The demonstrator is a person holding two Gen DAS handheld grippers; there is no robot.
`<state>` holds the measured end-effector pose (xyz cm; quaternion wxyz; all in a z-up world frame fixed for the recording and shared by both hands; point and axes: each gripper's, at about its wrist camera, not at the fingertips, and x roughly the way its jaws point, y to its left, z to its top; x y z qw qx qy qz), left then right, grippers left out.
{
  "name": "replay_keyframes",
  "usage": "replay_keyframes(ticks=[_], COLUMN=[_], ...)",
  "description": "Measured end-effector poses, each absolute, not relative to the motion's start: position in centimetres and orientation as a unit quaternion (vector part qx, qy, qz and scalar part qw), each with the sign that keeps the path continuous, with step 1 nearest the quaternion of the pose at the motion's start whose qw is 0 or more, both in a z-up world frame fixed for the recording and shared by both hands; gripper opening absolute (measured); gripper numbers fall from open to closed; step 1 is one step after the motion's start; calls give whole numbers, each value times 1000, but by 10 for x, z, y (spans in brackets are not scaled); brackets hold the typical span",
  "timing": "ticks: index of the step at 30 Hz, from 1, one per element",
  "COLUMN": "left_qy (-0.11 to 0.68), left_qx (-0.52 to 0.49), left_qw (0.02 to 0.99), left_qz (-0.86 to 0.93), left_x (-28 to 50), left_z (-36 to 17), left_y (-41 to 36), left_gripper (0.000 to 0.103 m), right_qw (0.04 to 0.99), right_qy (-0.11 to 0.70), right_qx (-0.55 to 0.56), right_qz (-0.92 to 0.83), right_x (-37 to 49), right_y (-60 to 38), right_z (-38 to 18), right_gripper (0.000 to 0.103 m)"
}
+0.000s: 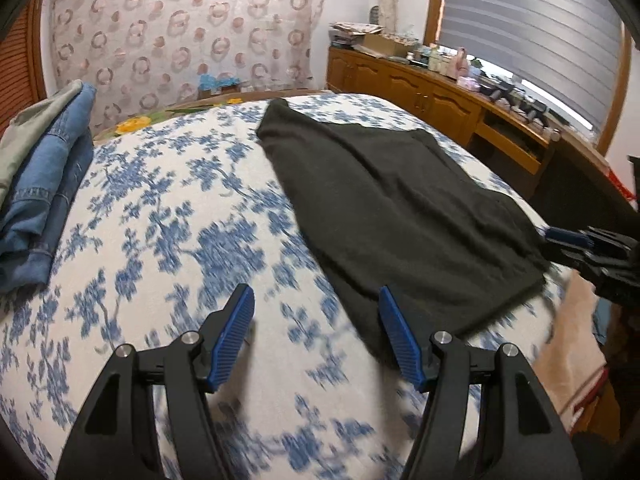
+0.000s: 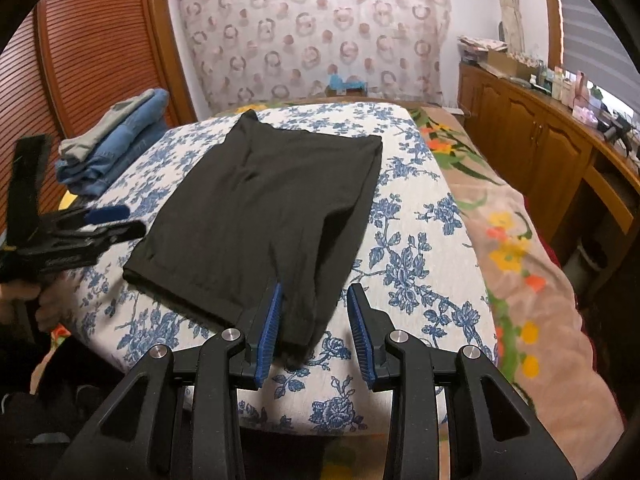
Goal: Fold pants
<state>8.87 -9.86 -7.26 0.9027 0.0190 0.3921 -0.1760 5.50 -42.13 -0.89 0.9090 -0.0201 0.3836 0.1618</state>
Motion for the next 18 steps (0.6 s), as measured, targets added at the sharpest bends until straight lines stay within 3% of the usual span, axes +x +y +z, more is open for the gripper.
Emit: replay_keyframes(ticks=[6, 12, 18], left_qy=[385, 386, 390], left_qx=[16, 27, 41], left_qw=[896, 887, 883], left_qz=[-221, -251, -257], left_x=[68, 62, 62], left_z=[-71, -73, -81], left_y=[-109, -122, -128], left_gripper=[64, 53, 35], right_qw=[906, 905, 904], right_qy=[388, 389, 389], right_qx=[-13, -15, -12], right_qz=[169, 172, 178], right_x=[52, 52, 53], right_y=[-421, -417, -414], right_z=[-12, -11, -13], right_gripper=[33, 33, 33])
